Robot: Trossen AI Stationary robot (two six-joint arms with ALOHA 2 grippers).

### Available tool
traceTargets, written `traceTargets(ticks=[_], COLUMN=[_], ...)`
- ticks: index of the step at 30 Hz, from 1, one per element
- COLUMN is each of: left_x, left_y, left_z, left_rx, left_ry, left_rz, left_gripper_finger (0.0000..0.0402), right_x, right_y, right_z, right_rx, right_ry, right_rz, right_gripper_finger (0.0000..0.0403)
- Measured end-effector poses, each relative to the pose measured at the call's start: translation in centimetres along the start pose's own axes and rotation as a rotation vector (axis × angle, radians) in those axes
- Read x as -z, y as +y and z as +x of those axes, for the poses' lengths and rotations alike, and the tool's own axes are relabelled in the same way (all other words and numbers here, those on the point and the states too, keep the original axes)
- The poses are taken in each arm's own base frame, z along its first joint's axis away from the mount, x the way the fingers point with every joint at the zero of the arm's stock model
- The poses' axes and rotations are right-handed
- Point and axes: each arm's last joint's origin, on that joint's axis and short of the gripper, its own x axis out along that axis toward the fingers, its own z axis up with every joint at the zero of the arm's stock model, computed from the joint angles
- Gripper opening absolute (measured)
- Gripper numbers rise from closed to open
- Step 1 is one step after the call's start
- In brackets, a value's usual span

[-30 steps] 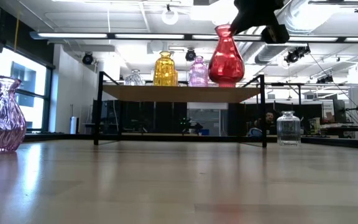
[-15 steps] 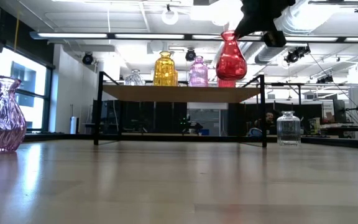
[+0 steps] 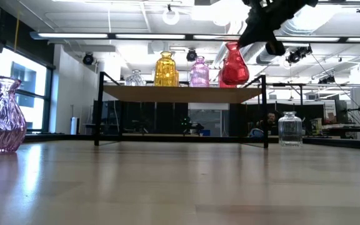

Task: Sort vases onto shelf
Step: Put the red vase aligned with the other red vase on the shelf

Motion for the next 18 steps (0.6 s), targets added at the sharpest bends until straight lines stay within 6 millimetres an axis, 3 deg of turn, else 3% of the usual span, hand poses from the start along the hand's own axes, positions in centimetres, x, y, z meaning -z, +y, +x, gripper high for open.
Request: traceTargets(ticks=[9,18], left_x=[-0.2,-0.6], left_y=[0.0,-0.1], left_z=[0.3,1.0], left_rx=[-0.001,-0.003], left_ry=[0.008,0.027], left_rz=[-0.016,-0.015], left_gripper_finger=[0.014,0.014], right_x=[-1.9,-3.0], right_y=[-2.3,-3.8], right_z=[-1.2,-0.4], right_rx=[-0.008,-0.015], right_ry=[-0.041,-0.023], right_rz=[0.035,0.047], right_gripper_finger=[0.0,0.0])
